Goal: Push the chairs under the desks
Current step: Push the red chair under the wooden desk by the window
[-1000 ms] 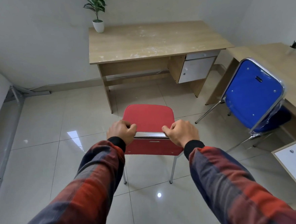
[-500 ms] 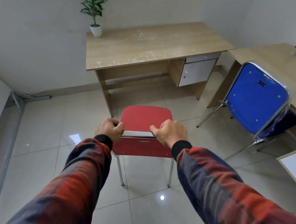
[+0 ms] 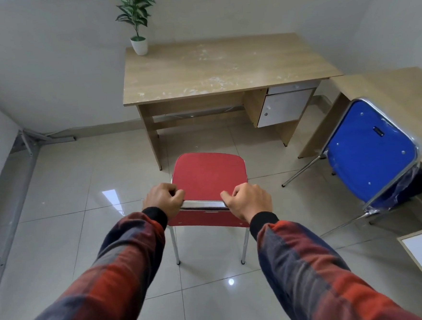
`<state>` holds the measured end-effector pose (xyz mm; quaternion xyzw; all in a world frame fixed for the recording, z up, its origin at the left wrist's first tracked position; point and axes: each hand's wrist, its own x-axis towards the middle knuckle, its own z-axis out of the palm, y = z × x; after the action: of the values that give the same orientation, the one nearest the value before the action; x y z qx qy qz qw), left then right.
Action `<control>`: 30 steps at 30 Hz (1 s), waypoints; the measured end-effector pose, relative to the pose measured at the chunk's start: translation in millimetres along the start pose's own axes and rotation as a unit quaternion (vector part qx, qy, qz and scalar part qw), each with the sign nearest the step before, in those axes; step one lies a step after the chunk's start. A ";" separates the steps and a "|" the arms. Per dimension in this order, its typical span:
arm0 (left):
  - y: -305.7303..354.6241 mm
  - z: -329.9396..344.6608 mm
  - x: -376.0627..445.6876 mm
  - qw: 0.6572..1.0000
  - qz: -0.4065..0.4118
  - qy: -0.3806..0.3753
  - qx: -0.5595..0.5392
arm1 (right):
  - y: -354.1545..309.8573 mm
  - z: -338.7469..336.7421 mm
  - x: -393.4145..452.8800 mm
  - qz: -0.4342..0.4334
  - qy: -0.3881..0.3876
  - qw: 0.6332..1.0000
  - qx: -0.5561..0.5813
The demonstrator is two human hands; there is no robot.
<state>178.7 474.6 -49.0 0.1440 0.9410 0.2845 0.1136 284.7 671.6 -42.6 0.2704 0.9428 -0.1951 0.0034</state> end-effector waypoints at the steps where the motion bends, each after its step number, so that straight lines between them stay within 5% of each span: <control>1: -3.3 -3.2 3.9 1.000 0.000 -0.003 0.002 | -4.8 2.1 0.9 0.004 -0.003 1.000 0.001; 30: -12.7 -21.4 96.5 0.999 -0.014 0.042 -0.015 | -42.9 4.4 82.1 0.007 -0.004 1.000 0.009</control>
<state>79.7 486.0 -51.5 0.1173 0.9423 0.3031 0.0804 192.3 678.3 -40.2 0.2762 0.9390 -0.2047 0.0059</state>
